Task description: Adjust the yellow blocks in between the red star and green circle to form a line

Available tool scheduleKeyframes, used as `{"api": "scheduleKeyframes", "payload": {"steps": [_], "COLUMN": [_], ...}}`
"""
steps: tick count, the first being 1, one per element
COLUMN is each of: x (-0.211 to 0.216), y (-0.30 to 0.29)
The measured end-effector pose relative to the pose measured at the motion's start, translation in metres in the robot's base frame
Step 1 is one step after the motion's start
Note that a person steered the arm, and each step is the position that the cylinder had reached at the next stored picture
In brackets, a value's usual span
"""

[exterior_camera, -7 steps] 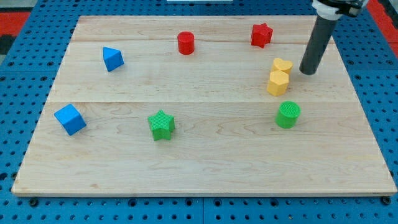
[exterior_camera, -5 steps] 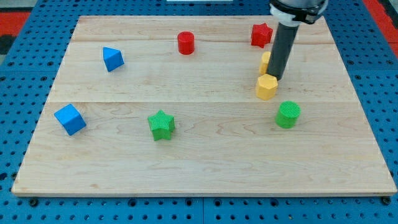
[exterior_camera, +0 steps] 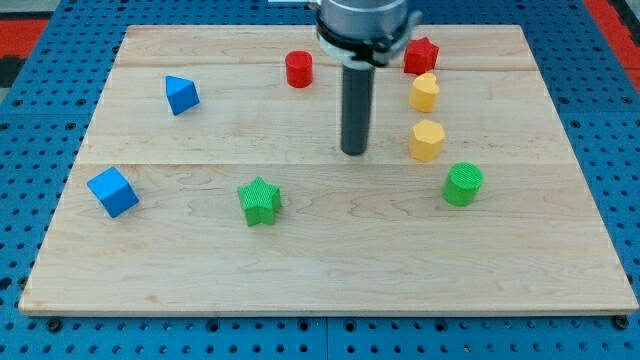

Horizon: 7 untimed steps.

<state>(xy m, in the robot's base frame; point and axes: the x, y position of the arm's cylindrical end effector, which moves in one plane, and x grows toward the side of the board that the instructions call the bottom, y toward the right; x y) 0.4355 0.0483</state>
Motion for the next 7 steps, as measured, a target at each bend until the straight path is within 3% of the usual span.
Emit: {"api": "scheduleKeyframes", "payload": {"steps": [3, 4, 6, 7], "x": [-0.008, -0.008, 0.004, 0.027], "y": [0.061, 0.053, -0.116, -0.170]}}
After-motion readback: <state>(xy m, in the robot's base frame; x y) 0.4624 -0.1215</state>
